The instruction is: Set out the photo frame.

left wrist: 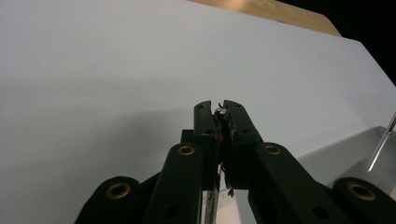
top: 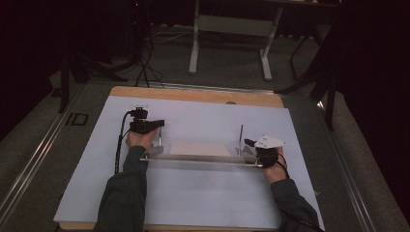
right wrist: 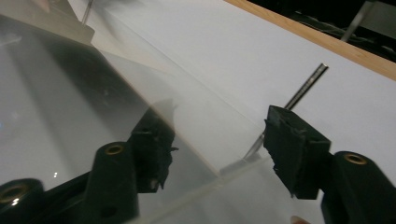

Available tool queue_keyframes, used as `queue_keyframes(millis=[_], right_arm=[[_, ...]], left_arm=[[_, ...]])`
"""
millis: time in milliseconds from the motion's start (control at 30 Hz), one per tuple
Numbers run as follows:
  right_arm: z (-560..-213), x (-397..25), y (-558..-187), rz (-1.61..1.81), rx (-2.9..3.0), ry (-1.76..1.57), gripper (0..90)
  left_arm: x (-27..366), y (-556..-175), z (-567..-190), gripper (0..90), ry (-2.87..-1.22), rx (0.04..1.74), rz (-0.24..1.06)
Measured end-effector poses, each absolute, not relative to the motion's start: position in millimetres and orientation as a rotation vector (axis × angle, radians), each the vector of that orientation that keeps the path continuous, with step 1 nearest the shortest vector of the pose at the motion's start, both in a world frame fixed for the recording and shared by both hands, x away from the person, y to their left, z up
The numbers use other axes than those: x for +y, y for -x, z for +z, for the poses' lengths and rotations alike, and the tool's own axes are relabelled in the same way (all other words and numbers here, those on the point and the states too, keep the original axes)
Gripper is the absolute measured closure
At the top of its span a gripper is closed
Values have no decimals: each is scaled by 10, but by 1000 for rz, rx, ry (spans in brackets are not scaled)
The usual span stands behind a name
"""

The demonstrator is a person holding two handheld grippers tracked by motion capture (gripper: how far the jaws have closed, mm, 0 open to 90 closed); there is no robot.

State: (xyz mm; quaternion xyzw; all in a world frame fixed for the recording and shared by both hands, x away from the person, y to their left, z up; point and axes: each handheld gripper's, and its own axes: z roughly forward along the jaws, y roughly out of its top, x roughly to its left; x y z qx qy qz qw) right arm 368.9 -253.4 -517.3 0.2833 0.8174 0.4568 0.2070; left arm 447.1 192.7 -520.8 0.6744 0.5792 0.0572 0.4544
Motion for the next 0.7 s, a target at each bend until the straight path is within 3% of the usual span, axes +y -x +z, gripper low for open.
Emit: queue_keyframes(millis=[633, 700], right_arm=[[-5161, -2554, -3715, 1306, 2307, -793, 459], [-5157, -2553, -3718, 1306, 2309, -798, 459]], left_arm=[[1956, -4464, -5219, 836, -1671, 1386, 138], [1959, -4466, -5225, 803, -1675, 1387, 139]])
